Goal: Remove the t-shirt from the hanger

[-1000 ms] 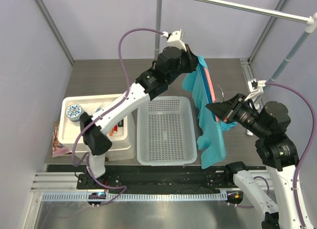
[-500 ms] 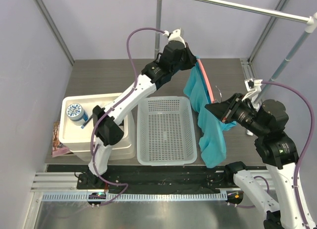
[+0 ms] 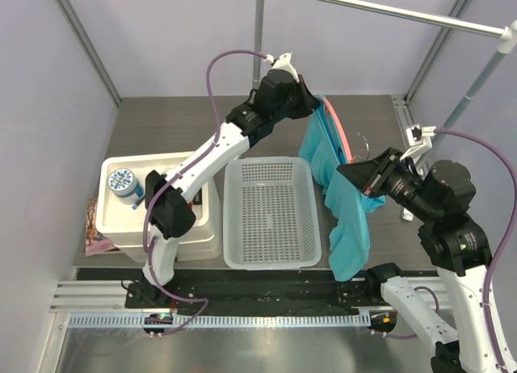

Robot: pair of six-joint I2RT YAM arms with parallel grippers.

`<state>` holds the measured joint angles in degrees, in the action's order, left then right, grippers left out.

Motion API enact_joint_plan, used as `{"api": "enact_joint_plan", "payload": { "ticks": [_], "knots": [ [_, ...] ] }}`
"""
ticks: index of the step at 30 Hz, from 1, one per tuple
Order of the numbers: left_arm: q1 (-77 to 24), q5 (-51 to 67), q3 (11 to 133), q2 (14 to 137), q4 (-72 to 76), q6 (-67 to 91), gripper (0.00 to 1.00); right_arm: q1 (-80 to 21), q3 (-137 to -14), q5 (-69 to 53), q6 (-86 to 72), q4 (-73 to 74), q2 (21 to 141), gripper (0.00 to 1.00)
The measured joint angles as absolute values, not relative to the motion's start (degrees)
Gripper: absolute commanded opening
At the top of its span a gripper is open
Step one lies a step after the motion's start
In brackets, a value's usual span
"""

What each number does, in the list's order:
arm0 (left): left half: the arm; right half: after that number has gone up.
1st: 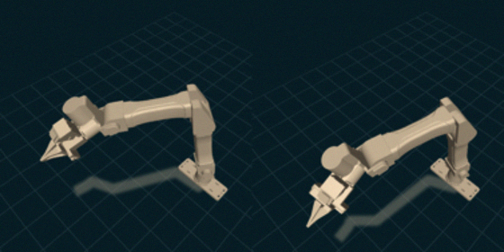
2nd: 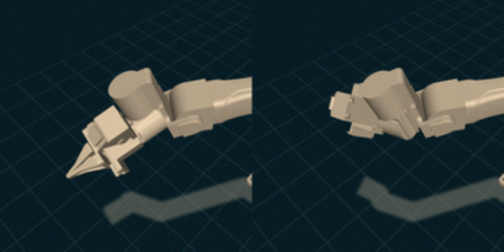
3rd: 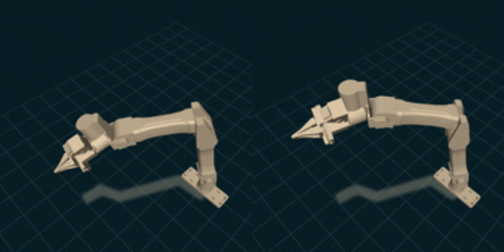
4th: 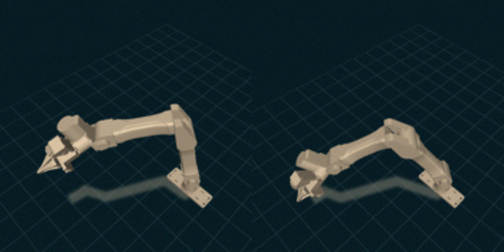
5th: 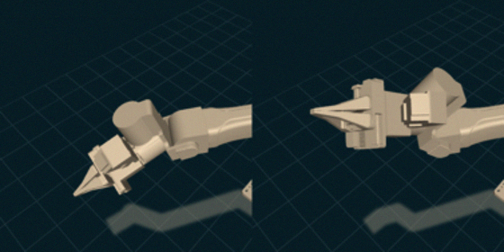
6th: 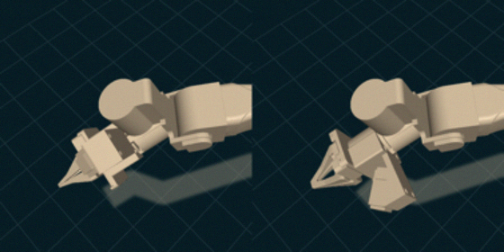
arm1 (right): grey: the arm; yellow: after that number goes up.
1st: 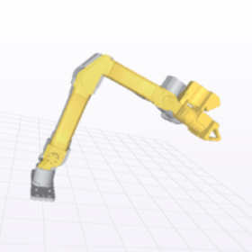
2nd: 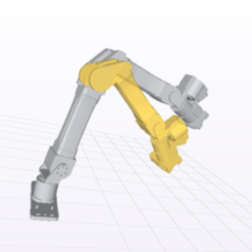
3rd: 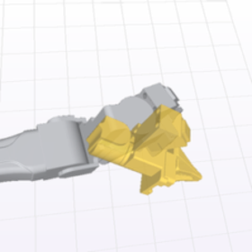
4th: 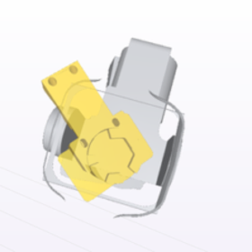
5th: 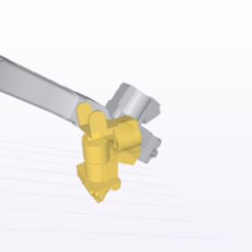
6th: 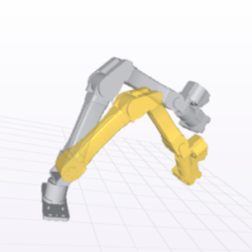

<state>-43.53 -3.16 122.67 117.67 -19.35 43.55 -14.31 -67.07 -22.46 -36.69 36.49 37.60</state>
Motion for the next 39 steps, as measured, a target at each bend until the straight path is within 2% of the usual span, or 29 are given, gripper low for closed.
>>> {"api": "enact_joint_plan", "payload": {
  "ticks": [14,28,32,39],
  "knots": [
    [-42.2,3.8,129.3,118.7,-22.8,45.9,0.00,-14.2,-67.0,-23.9,-39.4,37.8,32.8,0.01],
    [-41.9,6.8,134.2,122.0,-28.2,44.5,0.00,-14.0,-68.2,-28.8,-39.9,34.4,34.0,0.01],
    [-41.8,8.5,130.8,120.8,-26.4,44.6,0.00,-14.0,-68.2,-27.7,-39.6,33.9,33.6,0.01],
    [-41.6,8.8,123.9,119.2,-24.2,43.4,0.00,-14.3,-67.9,-19.0,-39.6,33.1,36.3,0.01]
  ]
}}
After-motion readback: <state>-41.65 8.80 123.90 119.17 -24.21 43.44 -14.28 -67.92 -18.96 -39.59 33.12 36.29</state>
